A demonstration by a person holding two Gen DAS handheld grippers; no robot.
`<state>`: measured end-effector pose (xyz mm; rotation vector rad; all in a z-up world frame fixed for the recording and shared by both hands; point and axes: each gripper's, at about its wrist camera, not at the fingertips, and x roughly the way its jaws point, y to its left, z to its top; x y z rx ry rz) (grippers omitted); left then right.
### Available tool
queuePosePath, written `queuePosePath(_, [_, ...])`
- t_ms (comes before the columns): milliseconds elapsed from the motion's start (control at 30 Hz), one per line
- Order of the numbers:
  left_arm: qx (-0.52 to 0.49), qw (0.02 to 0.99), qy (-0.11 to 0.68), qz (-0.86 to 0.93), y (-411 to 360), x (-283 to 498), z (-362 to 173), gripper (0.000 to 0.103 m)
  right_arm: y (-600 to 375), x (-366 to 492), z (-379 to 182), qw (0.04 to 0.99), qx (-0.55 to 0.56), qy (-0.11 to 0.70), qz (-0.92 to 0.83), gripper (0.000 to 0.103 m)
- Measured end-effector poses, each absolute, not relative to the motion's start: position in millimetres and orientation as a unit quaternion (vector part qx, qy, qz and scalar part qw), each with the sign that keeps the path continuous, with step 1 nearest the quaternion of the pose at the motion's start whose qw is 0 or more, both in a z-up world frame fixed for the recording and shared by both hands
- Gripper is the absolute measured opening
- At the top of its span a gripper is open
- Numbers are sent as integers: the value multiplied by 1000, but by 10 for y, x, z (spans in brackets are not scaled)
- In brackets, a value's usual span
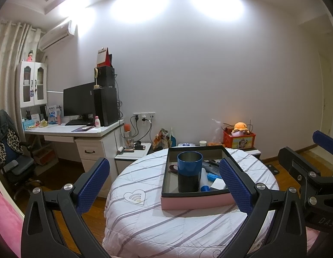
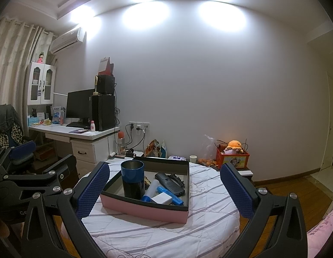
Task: Organize rigid objects
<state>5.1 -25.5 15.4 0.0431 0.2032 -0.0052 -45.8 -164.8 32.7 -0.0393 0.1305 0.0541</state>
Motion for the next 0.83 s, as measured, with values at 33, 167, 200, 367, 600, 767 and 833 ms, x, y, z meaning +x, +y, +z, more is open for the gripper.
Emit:
queuePosePath(33, [21, 995, 101, -3, -254, 51, 154, 103, -1652, -454, 328, 997, -19, 66, 27, 103])
queuePosePath(167, [19, 995, 100, -3, -247, 42, 158, 103, -1650, -452, 326, 997, -19, 67, 28, 103])
queuePosePath(200, [18, 995, 102, -4, -244, 41, 157, 103, -1650, -449, 323, 997, -19, 67, 28, 103])
queuePosePath(367, [20, 994, 103, -3, -240, 31, 156, 103, -1648, -465, 314, 997, -21, 69, 25, 103])
queuePosePath(600, [19, 994, 106, -2, -242, 51, 145, 103, -1633, -470, 313, 997, -22, 72, 24, 103])
queuePosePath(767, [19, 994, 106, -2, -239, 48, 134, 103, -1632, -468, 310, 997, -22, 74, 24, 103])
queuePosePath(833, [18, 994, 107, -4, -240, 60, 130, 103, -1632, -475, 310, 997, -22, 73, 25, 103])
